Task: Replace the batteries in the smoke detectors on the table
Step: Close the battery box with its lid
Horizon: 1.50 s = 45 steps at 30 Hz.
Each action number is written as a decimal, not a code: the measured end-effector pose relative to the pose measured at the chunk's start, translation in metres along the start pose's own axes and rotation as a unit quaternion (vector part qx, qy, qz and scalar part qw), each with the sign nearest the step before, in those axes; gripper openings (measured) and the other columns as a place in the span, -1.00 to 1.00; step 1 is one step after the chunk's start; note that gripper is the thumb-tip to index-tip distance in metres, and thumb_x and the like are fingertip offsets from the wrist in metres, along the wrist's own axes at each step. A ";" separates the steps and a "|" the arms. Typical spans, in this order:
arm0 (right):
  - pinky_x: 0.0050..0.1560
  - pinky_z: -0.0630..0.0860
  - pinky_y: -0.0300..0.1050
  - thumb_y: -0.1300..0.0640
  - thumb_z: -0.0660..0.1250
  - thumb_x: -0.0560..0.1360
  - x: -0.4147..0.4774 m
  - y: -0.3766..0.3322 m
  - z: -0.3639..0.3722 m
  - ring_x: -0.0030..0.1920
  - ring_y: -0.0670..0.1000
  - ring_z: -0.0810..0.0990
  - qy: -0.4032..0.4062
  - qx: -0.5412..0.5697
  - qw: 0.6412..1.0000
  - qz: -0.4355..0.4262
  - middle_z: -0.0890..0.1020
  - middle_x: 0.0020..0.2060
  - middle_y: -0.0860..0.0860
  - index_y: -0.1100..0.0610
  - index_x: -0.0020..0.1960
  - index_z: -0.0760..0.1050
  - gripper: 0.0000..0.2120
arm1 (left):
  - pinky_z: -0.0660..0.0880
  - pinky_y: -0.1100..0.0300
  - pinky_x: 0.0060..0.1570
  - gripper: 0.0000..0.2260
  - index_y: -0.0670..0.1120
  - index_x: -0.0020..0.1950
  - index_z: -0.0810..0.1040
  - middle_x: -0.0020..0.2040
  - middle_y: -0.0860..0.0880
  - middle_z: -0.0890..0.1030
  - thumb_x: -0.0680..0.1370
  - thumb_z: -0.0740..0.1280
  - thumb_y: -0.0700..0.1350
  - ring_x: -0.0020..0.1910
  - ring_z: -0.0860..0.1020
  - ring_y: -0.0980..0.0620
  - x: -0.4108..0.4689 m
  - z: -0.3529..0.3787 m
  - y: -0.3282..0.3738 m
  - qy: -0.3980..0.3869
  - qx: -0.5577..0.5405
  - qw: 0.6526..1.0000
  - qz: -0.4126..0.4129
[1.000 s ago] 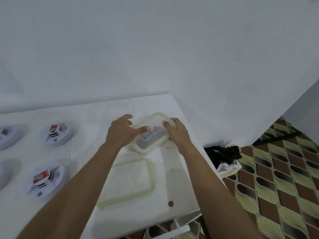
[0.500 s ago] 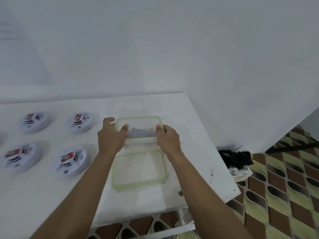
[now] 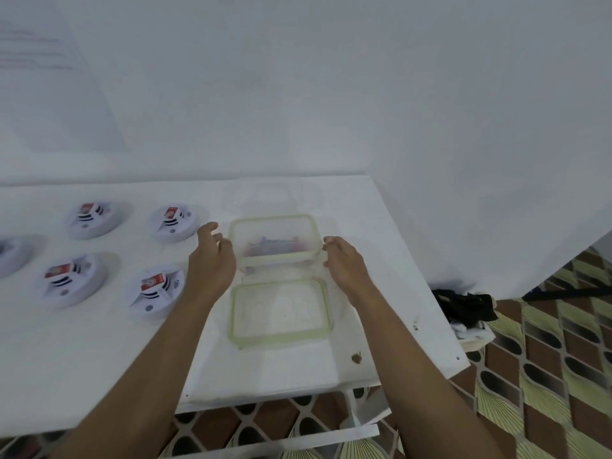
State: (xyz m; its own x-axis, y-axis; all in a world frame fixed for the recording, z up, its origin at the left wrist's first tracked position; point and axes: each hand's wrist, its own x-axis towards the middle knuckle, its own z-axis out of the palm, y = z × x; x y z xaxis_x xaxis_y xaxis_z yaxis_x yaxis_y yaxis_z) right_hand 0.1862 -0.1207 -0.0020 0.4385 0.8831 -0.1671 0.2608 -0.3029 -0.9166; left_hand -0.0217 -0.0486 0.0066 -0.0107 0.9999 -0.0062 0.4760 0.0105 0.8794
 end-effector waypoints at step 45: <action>0.22 0.55 -0.09 0.08 0.32 0.51 0.014 -0.054 0.002 0.04 -0.02 0.63 0.042 0.379 0.917 -0.121 0.68 -0.04 -0.01 0.17 0.02 0.71 -0.75 | 0.60 0.05 -0.09 -0.69 -0.15 -0.28 0.49 -0.27 -0.04 0.50 0.62 0.24 -0.04 -0.22 0.57 -0.06 0.030 -0.036 0.062 0.050 -0.298 0.953 -0.030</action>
State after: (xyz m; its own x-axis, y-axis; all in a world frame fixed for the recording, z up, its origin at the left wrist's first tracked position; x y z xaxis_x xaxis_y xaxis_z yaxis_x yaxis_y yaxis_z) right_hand 0.1768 -0.0919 0.0443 0.5200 0.8509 0.0743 -0.2988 0.2627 -0.9175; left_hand -0.0240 -0.0178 0.0779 -0.1199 0.9917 -0.0468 -0.1115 0.0333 0.9932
